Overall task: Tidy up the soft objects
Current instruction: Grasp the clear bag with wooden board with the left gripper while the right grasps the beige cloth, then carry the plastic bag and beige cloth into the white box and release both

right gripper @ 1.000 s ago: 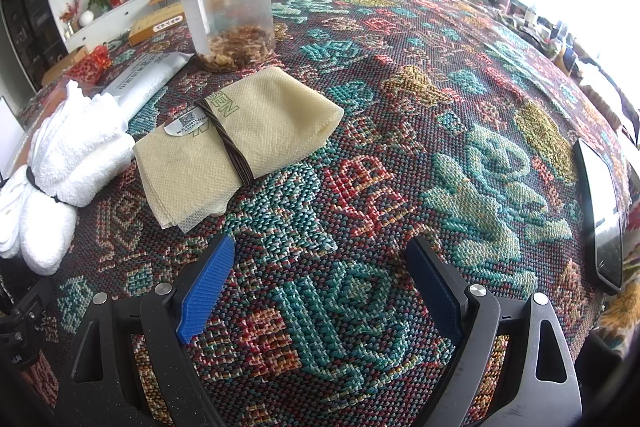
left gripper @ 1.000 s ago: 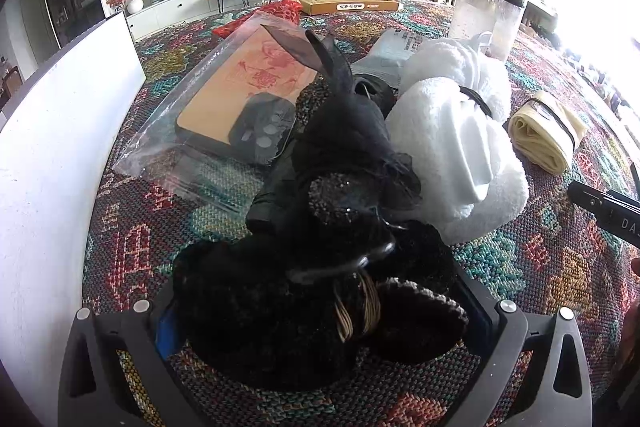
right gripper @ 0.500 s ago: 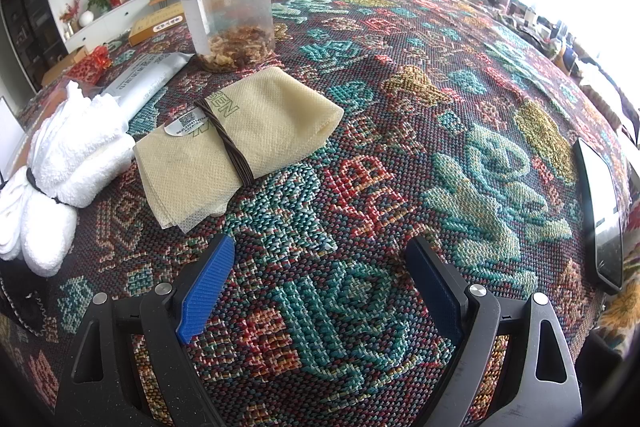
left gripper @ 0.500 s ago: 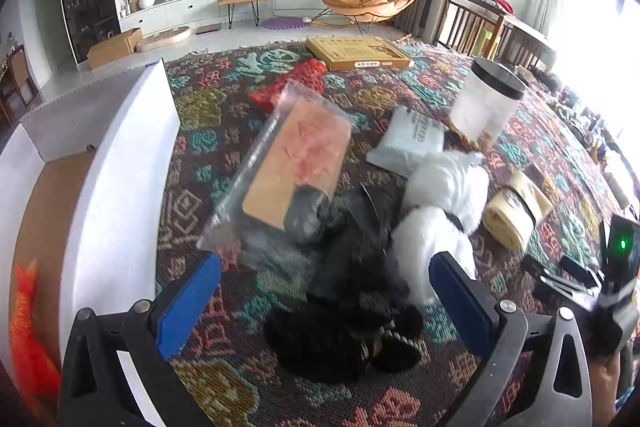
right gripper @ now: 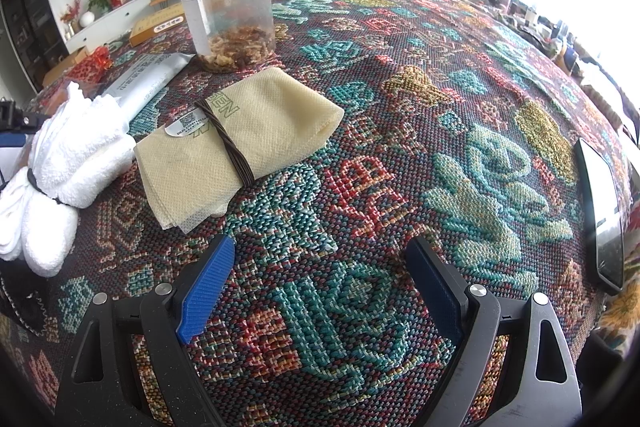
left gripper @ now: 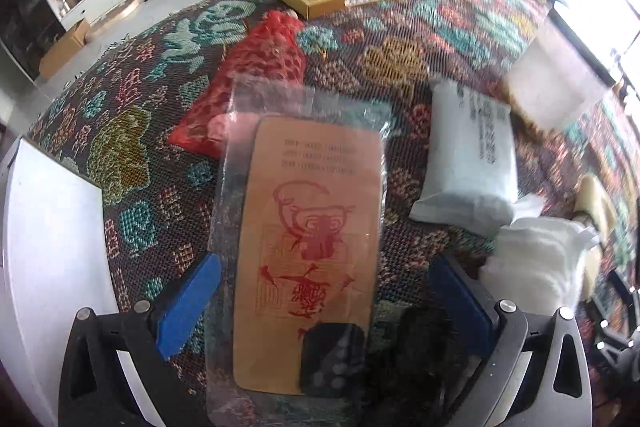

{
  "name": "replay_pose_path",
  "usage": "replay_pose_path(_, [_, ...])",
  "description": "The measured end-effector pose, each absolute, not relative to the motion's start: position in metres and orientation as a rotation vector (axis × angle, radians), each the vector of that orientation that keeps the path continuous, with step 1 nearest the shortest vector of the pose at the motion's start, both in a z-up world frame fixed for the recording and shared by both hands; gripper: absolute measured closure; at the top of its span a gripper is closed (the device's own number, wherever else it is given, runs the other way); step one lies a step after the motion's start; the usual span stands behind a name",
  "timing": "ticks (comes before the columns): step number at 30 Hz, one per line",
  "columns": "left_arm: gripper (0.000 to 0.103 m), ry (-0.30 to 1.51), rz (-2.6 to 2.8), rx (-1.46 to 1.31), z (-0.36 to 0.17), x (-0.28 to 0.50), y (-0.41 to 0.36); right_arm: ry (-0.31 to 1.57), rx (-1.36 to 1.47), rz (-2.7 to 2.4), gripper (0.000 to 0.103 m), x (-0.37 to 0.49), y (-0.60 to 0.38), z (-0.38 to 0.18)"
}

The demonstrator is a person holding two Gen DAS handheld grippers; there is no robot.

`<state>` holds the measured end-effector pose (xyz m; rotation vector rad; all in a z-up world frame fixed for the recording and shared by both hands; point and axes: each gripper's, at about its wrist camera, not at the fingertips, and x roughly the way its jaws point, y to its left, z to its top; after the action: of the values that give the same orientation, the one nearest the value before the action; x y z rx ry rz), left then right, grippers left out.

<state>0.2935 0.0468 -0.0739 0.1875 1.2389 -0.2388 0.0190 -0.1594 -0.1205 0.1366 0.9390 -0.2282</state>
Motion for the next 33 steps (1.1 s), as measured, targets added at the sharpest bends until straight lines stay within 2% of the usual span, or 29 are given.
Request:
replay_pose_path(3, [0.000,1.276,-0.201,0.217,-0.091,0.302,0.050,0.917,0.224,-0.173,0.014,0.013,-0.169,-0.113])
replay_pose_path(6, [0.000,1.284,-0.193,0.134,-0.098,0.305,0.063,0.775,0.355,-0.102,0.015,-0.005,-0.184,-0.090])
replay_pose_path(8, [0.007,1.246,-0.199,0.144,-0.095,0.301,0.064,0.787,0.472,-0.013,0.014,0.000,-0.191,-0.087])
replay_pose_path(9, [0.022,1.220,-0.206,0.145,-0.091,0.297,0.064,0.822,0.559,0.030,0.014,0.008,-0.194,-0.091])
replay_pose_path(10, [0.032,1.204,-0.193,0.144,-0.087,0.295,0.065,0.867,0.638,0.044,0.014,0.019,-0.195,-0.098])
replay_pose_path(13, [0.035,1.181,-0.158,0.096,-0.076,0.291,0.074,0.944,0.729,0.026,0.014,0.056,-0.187,-0.110])
replay_pose_path(16, [0.035,1.147,-0.163,0.024,-0.059,0.282,0.086,1.002,0.533,-0.008,0.013,0.097,-0.162,-0.107])
replay_pose_path(17, [0.035,1.137,-0.165,0.004,-0.051,0.278,0.090,1.026,0.432,-0.029,0.019,0.107,-0.156,-0.106])
replay_pose_path(19, [0.035,1.114,-0.185,-0.050,-0.034,0.264,0.101,1.023,0.431,-0.035,0.049,0.109,-0.165,-0.104])
replay_pose_path(20, [0.035,1.100,-0.199,-0.069,-0.024,0.257,0.107,1.024,0.475,-0.021,0.067,0.108,-0.174,-0.103])
replay_pose_path(23, [0.035,1.042,-0.240,-0.109,0.006,0.234,0.123,0.965,0.466,-0.011,0.075,0.101,-0.193,-0.082])
replay_pose_path(29, [0.035,0.916,-0.269,-0.234,0.063,0.167,0.179,0.837,0.407,0.080,0.075,0.078,-0.212,-0.013])
replay_pose_path(33, [0.035,0.877,-0.189,-0.257,0.079,0.113,0.232,0.833,0.416,0.298,0.075,0.062,-0.164,0.024])
